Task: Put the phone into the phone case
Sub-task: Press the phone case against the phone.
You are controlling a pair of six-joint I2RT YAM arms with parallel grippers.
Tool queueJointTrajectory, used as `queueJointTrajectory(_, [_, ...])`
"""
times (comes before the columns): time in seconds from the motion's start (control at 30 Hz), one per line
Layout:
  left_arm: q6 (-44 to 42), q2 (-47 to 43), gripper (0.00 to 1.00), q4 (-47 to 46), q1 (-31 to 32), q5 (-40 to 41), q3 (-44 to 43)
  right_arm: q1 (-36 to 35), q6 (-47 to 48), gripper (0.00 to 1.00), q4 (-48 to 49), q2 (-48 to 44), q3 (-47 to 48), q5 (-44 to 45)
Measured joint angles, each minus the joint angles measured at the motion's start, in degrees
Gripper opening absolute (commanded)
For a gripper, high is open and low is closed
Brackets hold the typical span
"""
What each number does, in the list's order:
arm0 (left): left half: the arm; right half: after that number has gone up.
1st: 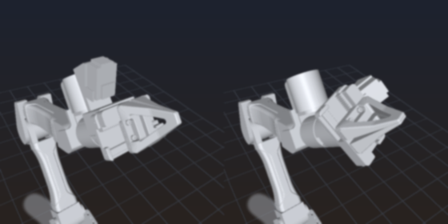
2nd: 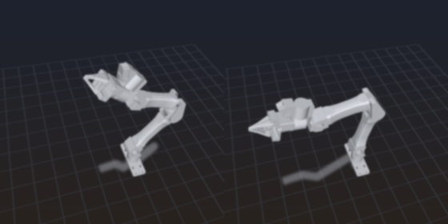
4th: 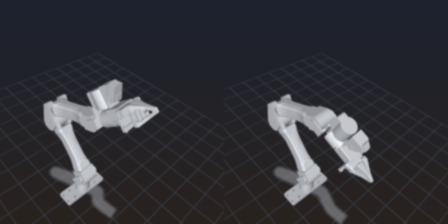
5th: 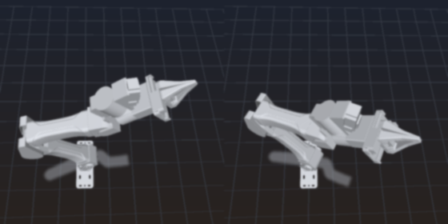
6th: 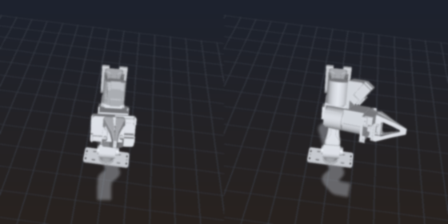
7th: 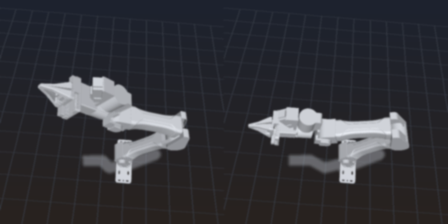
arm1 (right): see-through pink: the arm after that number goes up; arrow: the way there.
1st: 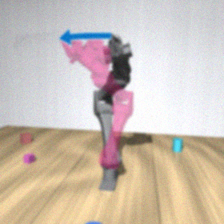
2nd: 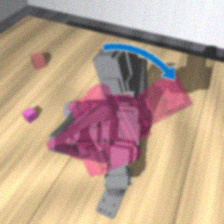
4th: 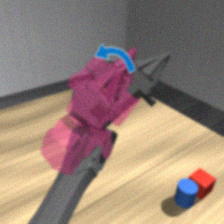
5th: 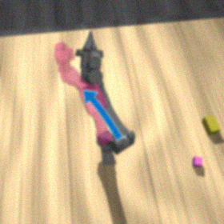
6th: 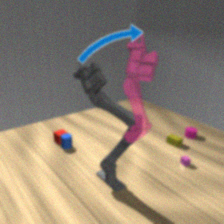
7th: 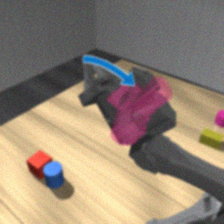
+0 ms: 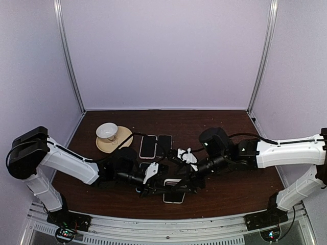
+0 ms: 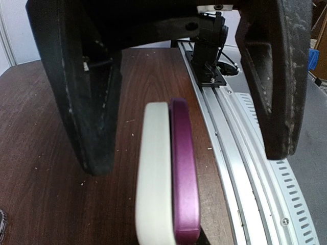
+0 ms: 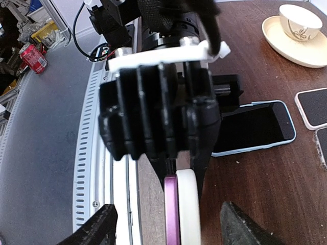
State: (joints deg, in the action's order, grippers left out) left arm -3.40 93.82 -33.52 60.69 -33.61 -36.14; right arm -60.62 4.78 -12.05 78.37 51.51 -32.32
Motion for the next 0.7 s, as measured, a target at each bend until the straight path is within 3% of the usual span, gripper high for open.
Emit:
queueJointTrajectory(0.13, [-0.7,0.0,0.16,-0.8,0.0,-0.1,0.4,1.2,-0.4,0.49,2.1,1.5,0.0,-2.6])
queueJointTrajectory(0.3, [-1.5,0.0,0.36,-1.7,0.0,-0.1,0.9,1.8,-0.4,0.3,2.3,5.0,0.0,-3.4])
queueJointTrajectory(0.43, [-1.7,0.0,0.43,-2.5,0.0,0.0,0.9,1.8,-0.2,0.23,1.5,6.8,0.0,-3.7])
queueJointTrajectory(0.7, [-1.9,-2.7,0.41,-1.5,0.0,1.7,1.4,1.7,0.6,0.15,1.1,6.5,0.0,-1.7])
